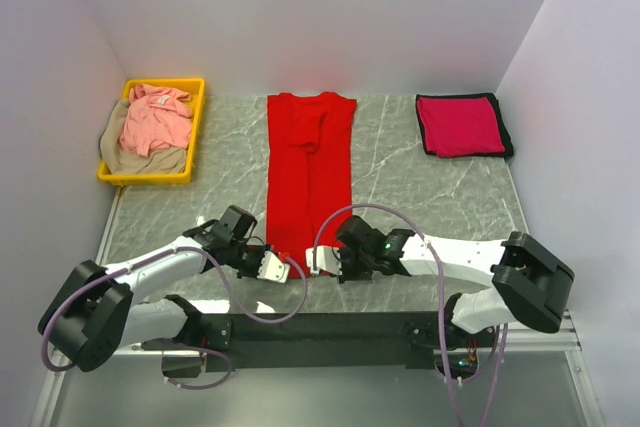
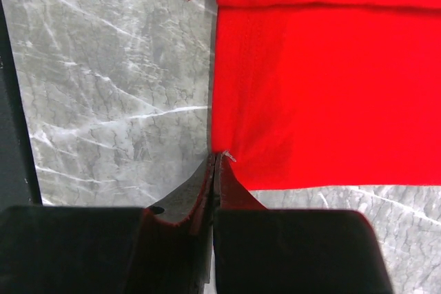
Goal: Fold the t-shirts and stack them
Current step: Fold the tshirt
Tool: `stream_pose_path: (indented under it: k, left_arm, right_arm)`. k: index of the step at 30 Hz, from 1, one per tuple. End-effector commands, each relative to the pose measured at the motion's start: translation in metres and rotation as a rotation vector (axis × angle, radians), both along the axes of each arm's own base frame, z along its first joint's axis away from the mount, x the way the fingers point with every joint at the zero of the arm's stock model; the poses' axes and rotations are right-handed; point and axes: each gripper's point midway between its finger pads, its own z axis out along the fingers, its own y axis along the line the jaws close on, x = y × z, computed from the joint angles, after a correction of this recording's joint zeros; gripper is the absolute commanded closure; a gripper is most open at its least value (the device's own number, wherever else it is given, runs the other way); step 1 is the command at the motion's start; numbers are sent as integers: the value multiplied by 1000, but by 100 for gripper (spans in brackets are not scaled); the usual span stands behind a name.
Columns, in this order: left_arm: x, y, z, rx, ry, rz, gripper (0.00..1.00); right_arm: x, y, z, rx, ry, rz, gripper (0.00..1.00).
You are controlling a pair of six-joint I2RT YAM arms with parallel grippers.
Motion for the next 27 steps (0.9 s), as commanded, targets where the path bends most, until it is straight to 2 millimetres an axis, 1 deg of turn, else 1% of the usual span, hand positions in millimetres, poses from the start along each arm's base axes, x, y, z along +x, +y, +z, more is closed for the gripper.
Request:
stream_pose_path:
  k: [1,2,3,4,5,6,7,8,9,12,13,15,16,17,18,19,20,21,22,23,24,25,26,27]
  left_arm:
    - [-5,17,-9,91,4,2,87]
    - [-1,12,1,66,-6,0,96]
    - [-10,13,4,71,28,-12,99]
    - [-13,12,11,57,31,-29,99]
    - [-15,2,29,-6,26,-53,99]
    - [-25,4,35,-11,63,-58,99]
    - [-29,1,44,-35,87,-45,99]
    - [-28,-3,57,-62,81,-44,99]
    - [-31,-4,62,-76,104,-35,99]
    - [-26,-3,71,-95,130,24,99]
    - [-15,0,72,-108,118,64,99]
    - [-1,0,75,-116,109,95,99]
    - [9,3,77,-122,99,118,99]
    - [22,2,81,-129,91,131,99]
    - [33,4,84,-137,82,157,99]
    - [42,4,86,-143,77,173,99]
    - [57,1,91,-154,57,181,99]
    - [67,2,93,-156,42,195,99]
    - [77,1,90,-152,39,209,99]
    - [88,-1,95,-157,15,216,99]
    - [100,-4,99,-170,-20,221,99]
    - [108,-4,100,-172,-35,226,99]
    - [118,-5,98,-163,-48,235,99]
    - [126,-7,100,-170,-66,238,99]
  right_arm:
    - [0,8,22,48,8,-8,100]
    - [1,10,26,58,3,-9,100]
    - [-1,12,33,75,4,-15,100]
    - [-2,12,39,76,13,-16,100]
    - [-5,13,44,84,21,-12,100]
    - [-7,14,51,101,23,-15,100]
    - [-9,14,57,111,28,-13,100]
    - [-8,14,60,117,23,-17,100]
    - [-7,14,65,126,9,-20,100]
    - [6,13,74,137,-33,-36,100]
    - [10,13,76,144,-47,-40,100]
    - [25,8,78,144,-74,-68,100]
    - [31,10,82,154,-87,-72,100]
    - [37,8,83,155,-97,-84,100]
    - [46,7,84,152,-114,-85,100]
    - [60,6,90,164,-141,-109,100]
    - [69,4,93,166,-157,-121,100]
    - [76,5,90,156,-160,-115,100]
    - [90,4,98,166,-178,-138,100]
    - [97,5,100,168,-186,-143,100]
    - [104,5,96,156,-187,-136,100]
    - [115,9,104,173,-209,-141,100]
    - [124,6,105,173,-215,-157,100]
    - [131,6,101,162,-215,-151,100]
